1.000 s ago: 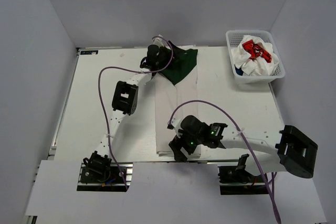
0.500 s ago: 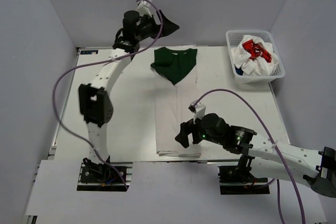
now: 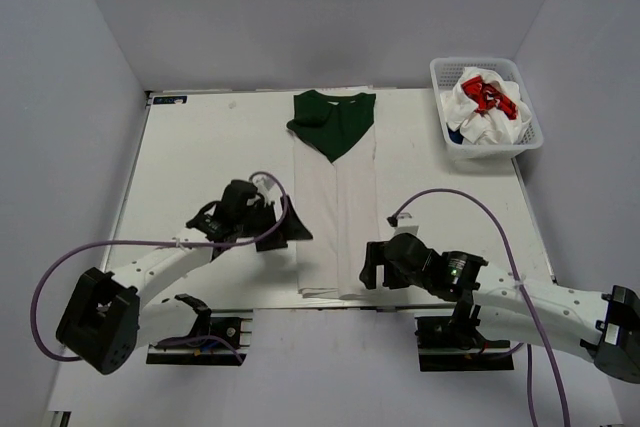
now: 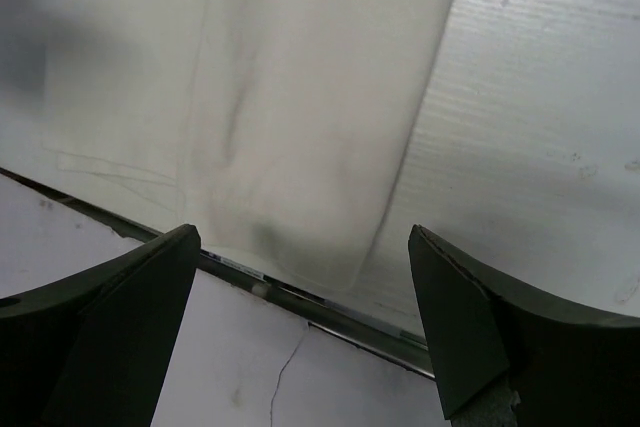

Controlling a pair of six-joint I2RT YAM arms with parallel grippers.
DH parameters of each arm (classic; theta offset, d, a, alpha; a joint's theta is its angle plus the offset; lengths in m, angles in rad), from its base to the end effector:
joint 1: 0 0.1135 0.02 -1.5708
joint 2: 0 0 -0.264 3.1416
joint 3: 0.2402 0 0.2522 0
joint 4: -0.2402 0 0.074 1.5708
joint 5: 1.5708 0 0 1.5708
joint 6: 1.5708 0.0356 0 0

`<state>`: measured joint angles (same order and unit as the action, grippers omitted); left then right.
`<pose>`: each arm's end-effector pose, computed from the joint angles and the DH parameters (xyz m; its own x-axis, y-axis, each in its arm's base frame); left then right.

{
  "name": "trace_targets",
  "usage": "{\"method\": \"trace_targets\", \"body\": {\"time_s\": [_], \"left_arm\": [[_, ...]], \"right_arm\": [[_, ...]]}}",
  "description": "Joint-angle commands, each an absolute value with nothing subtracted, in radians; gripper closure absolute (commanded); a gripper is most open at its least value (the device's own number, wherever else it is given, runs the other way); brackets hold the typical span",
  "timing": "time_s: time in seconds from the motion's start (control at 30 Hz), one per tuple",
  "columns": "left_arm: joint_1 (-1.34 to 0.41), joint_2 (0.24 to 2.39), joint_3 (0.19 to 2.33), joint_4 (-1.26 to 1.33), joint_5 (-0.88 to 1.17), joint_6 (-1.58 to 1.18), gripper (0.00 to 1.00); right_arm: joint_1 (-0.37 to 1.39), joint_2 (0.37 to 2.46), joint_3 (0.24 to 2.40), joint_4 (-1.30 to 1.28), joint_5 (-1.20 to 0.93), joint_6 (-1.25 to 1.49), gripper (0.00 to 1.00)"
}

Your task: Fold and stack the t-shirts

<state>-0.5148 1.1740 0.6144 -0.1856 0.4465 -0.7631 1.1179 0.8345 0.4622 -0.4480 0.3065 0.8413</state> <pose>0.1973 -0.1293 0.2058 -0.9244 -0.1933 -0.3288 0.1126 0.6852 -0.7196 0.0824 0.1449 0.1970 -0.7853 0.0107 -0.6191 -0.2728 0.8916 0.3614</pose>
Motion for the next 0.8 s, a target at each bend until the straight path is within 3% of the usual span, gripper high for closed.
{"method": "trace_targets", "body": {"time_s": [0.0,0.27,0.43,0.67,0.77], "left_arm": [[-0.571,1.062,0.529,-0.285,0.433,-0.851,0.00],[-0.708,1.061,0.419,-0.326,0.455,-0.888,0.13],[-0.765,1.198,0.394,-0.302,0.465,-0.877,0.34],[-0.816,1.304,0.465,-0.334,0.414,-0.830,0.51],[-0.825,1.354,0.498,-0.360,0.383,-0.808,0.63]], "right_arm": [[1.109,0.815,0.425,-0.486,0.279,0.926,0.10],[1.100,0.844,0.344,-0.376,0.130,0.968,0.10],[1.091,0.897,0.365,-0.371,0.126,0.954,0.14],[1.086,0.913,0.359,-0.376,0.100,0.959,0.35],[1.083,0.914,0.357,-0.365,0.097,0.953,0.48]]}}
